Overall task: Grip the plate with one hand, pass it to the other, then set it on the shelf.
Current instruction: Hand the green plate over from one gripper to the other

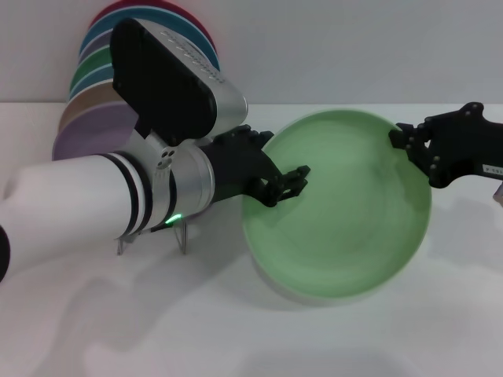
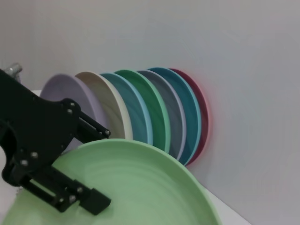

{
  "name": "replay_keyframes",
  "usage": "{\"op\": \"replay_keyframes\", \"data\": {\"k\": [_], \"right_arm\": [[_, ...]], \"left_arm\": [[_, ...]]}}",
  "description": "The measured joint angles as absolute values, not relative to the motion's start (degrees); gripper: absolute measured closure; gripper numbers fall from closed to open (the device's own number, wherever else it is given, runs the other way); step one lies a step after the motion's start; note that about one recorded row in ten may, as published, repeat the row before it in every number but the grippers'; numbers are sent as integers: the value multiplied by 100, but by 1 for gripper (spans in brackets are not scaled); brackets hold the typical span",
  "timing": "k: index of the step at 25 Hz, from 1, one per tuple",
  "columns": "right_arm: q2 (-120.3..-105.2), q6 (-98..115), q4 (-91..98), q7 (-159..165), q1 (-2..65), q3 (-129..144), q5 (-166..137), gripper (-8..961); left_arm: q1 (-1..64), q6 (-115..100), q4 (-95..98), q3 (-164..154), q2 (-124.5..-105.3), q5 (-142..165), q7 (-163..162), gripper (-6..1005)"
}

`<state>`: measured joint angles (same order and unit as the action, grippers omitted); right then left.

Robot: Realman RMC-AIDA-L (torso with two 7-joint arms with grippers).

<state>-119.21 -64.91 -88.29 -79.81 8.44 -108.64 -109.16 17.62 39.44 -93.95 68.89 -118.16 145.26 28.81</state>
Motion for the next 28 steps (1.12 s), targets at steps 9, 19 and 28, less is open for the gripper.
{"op": "replay_keyframes", "data": {"k": [9, 19, 28], "right_arm": [[-11922, -6507, -8822, -7959, 823, -10839, -10915, 934], [-11921, -6555, -8790, -7979, 760, -10795, -10695, 906], [-11932, -6655, -8563, -7979, 675, -10851, -10313, 781]], "left_arm": [[1600, 3796, -9544, 6876, -11820, 14539, 3143, 484], [1550, 3565, -9495, 6858, -11822, 14539, 3411, 895], [1405, 3222, -9603, 6832, -11815, 14456, 3585, 938]]}}
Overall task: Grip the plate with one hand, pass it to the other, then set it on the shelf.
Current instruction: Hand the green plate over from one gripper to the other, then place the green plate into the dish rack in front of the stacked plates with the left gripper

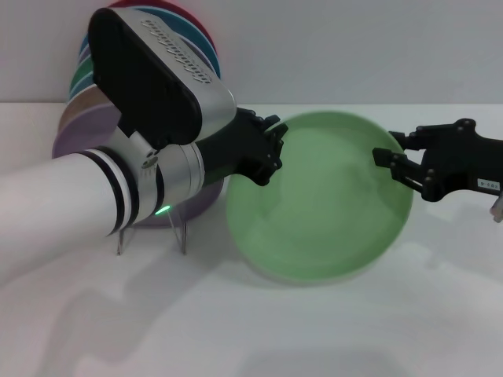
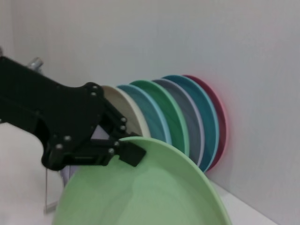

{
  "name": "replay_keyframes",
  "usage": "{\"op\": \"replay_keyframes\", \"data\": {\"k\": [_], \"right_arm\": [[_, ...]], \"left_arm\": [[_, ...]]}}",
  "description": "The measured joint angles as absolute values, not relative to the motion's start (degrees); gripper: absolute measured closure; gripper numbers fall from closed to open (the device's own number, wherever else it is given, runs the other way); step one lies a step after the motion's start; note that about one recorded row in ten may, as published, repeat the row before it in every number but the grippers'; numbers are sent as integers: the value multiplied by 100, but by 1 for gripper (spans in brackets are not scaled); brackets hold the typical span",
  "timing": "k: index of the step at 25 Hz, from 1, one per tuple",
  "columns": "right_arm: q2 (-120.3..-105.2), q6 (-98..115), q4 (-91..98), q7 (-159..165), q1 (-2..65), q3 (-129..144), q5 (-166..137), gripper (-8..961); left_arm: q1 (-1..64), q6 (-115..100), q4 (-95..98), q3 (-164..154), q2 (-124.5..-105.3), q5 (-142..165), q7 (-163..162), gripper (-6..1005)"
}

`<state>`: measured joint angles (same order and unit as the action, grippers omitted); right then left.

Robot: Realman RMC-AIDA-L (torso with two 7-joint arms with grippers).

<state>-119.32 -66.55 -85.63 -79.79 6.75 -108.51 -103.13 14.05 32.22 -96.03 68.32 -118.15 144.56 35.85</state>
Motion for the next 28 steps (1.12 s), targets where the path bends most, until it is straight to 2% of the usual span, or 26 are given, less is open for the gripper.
{"op": "replay_keyframes", "data": {"k": [9, 12, 16, 19, 20, 22, 24, 25, 26, 28], "right_arm": [[-11935, -6858, -7923, -8215, 353, -11835, -8848, 602], [-11923, -7693, -6848, -8538, 413, -13071, -7832, 542], [-11914, -8388, -5888, -8631, 665, -14345, -7644, 345], [-11915, -8581, -5648, -8704, 727, -14684, -7668, 288], [-11914, -8649, -5533, -8800, 734, -14823, -7684, 269], [-11915, -8659, -5505, -8841, 731, -14834, -7685, 269], [-11915, -8664, -5440, -8913, 726, -14842, -7684, 269], [-11915, -8672, -5316, -9018, 734, -14851, -7685, 269], [-11915, -8672, -5316, -9018, 734, -14851, -7685, 269], [-11914, -8679, -5242, -9119, 744, -14845, -7684, 268]], "left_arm": [[1177, 2821, -9791, 6819, -11803, 14456, 3770, 939], [762, 1493, -9854, 6520, -11793, 14463, 4519, 939], [463, 70, -9796, 6094, -11782, 14536, 5097, 939], [259, -1459, -9563, 5628, -11741, 14727, 5310, 939], [205, -2295, -9411, 5331, -11580, 14928, 5067, 939], [194, -2467, -9378, 5256, -11508, 14977, 4939, 938], [188, -3094, -9228, 5061, -11207, 15313, 4190, 938], [229, -3801, -8873, 5002, -10957, 15854, 3314, 938], [229, -3801, -8873, 5002, -10957, 15854, 3314, 938], [307, -4769, -8242, 5098, -10832, 16374, 2369, 938]]}}
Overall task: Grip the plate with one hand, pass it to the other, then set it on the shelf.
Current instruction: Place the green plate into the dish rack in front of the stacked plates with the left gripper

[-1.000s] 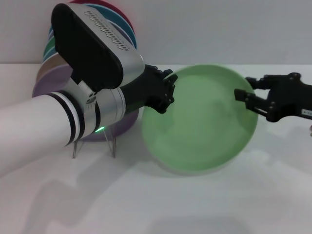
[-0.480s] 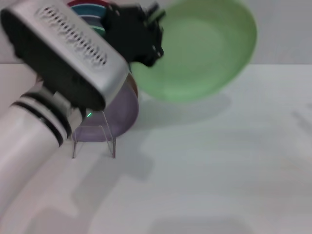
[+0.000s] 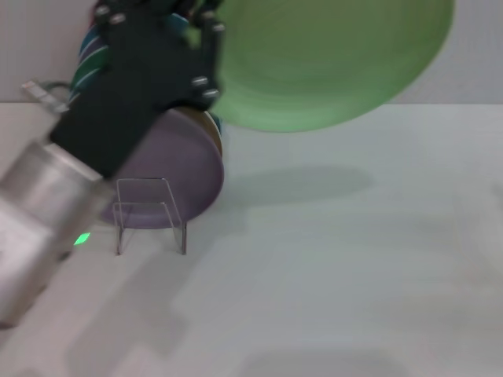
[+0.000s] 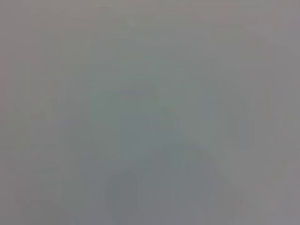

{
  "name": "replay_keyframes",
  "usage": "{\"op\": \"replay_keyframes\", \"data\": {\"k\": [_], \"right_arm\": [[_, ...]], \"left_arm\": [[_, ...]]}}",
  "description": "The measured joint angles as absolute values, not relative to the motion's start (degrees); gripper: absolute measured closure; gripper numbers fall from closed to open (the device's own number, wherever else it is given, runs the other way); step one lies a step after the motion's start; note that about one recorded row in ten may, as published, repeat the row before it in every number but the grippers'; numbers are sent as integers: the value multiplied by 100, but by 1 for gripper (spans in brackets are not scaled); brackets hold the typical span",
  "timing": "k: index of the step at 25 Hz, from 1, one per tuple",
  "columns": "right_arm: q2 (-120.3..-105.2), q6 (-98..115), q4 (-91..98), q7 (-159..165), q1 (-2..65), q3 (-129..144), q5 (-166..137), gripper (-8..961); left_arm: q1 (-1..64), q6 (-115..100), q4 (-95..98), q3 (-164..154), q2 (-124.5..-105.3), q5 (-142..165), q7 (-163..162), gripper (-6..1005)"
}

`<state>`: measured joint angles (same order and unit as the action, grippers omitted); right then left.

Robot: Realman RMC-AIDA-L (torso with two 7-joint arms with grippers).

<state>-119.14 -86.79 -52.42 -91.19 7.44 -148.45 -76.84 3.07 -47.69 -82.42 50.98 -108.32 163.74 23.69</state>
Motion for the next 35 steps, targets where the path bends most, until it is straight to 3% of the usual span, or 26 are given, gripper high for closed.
{"op": "replay_keyframes", "data": {"k": [5, 7, 12, 35], "right_arm": [[-11911, -8726, -5171, -9259, 760, -14789, -7690, 268], [-11910, -8763, -5165, -9272, 769, -14789, -7715, 268], [-11909, -8839, -5144, -9272, 798, -14793, -7743, 269], [-11909, -8910, -5013, -9275, 887, -14651, -7761, 266]], "left_arm": [[906, -7317, -5871, 5537, -10892, 16558, 1473, 939], [1530, -8733, -4095, 5819, -11055, 16559, 1228, 939], [2262, -9808, -2163, 6113, -11141, 16557, 394, 938], [2490, -9974, -651, 6072, -11065, 16549, 379, 883]]}}
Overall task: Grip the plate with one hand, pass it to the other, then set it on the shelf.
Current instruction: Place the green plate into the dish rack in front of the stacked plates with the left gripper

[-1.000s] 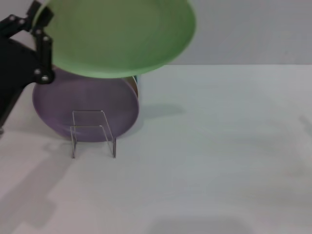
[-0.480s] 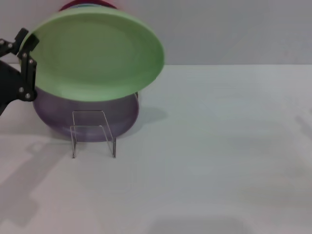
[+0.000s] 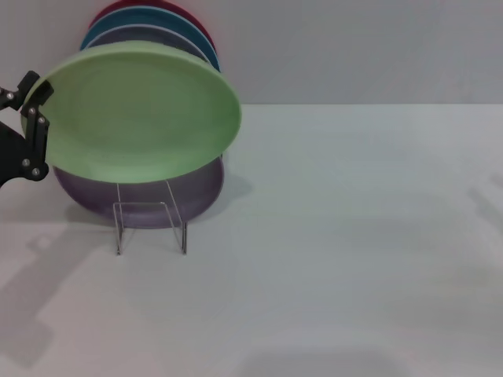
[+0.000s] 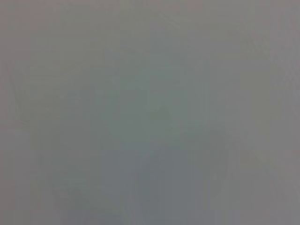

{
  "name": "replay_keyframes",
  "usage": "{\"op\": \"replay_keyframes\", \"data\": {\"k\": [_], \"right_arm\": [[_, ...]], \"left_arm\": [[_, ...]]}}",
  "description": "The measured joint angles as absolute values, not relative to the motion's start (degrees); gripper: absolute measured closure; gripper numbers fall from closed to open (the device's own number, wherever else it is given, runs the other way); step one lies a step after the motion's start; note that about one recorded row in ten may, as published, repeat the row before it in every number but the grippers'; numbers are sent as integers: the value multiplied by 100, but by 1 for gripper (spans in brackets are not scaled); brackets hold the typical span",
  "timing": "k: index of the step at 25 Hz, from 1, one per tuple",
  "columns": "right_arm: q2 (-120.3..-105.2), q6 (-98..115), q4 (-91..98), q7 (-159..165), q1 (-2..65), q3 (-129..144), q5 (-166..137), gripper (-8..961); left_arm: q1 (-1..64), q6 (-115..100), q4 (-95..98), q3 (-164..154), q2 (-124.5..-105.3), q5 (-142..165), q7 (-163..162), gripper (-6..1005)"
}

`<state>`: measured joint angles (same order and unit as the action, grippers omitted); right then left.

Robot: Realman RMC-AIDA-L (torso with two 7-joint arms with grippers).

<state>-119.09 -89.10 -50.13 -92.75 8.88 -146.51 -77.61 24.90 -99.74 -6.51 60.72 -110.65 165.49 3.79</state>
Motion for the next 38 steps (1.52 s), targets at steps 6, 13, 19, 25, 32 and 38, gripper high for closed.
{"op": "replay_keyframes", "data": {"k": [6, 13, 19, 25, 32, 38], "right_arm": [[-11909, -8992, -5005, -9274, 873, -14651, -7779, 265], [-11909, -9050, -5007, -9273, 844, -14652, -7839, 264], [-11909, -9055, -5010, -9273, 842, -14669, -7899, 263], [-11909, -9055, -5010, -9273, 835, -14673, -7928, 263], [-11909, -9054, -5024, -9251, 846, -14701, -7948, 262], [-11903, -9052, -5036, -9226, 883, -14697, -7952, 261]], "left_arm": [[2497, -9905, -516, 6064, -11085, 16549, 383, 868], [2458, -9786, -434, 6064, -11163, 16550, 389, 852], [2421, -9747, -375, 6030, -11253, 16550, 585, 837], [2424, -9671, -312, 5926, -11279, 16550, 622, 823], [2451, -9363, -308, 5917, -11452, 16549, 1150, 806], [2468, -9042, -343, 5929, -11588, 16545, 1567, 792]]}}
